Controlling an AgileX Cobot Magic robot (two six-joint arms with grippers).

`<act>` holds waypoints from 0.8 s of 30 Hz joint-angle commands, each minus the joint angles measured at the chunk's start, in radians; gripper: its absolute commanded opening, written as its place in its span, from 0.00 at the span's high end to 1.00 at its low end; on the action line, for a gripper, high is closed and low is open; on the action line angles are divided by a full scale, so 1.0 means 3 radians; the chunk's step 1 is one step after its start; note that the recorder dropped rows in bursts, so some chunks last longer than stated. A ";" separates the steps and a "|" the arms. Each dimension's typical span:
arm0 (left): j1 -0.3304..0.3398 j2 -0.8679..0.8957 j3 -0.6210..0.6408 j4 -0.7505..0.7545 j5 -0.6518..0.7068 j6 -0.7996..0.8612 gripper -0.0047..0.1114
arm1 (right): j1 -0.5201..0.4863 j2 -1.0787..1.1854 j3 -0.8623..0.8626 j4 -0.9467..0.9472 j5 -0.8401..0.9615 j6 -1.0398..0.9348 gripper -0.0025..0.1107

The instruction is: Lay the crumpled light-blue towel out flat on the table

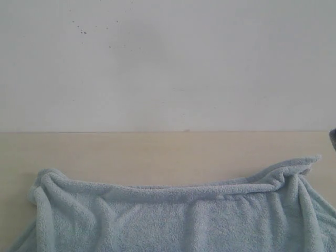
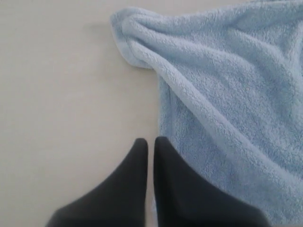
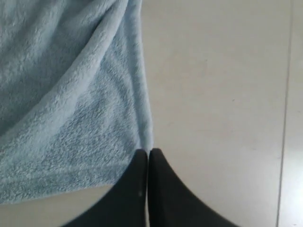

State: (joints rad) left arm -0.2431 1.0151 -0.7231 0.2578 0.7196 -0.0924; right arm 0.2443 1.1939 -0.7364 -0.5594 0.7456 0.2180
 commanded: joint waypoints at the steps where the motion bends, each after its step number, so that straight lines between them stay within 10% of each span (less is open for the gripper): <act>1: 0.0002 -0.0048 0.0157 -0.0058 -0.0079 0.0004 0.92 | -0.0018 0.0012 0.0344 -0.0198 -0.0419 0.0358 0.98; 16: 0.0002 -0.0048 0.0165 -0.0058 -0.0214 -0.0008 0.92 | -0.0287 0.1380 0.0386 0.0026 -0.1010 0.0342 0.98; 24: 0.0002 -0.0048 0.0165 -0.0058 -0.0268 -0.0008 0.92 | -0.0294 0.1483 0.0386 -0.0872 -0.1022 0.1225 0.98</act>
State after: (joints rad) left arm -0.2431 1.0068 -0.6786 0.2534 0.6591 -0.0924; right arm 0.1630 1.6417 -0.6261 -0.7577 0.4446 0.5239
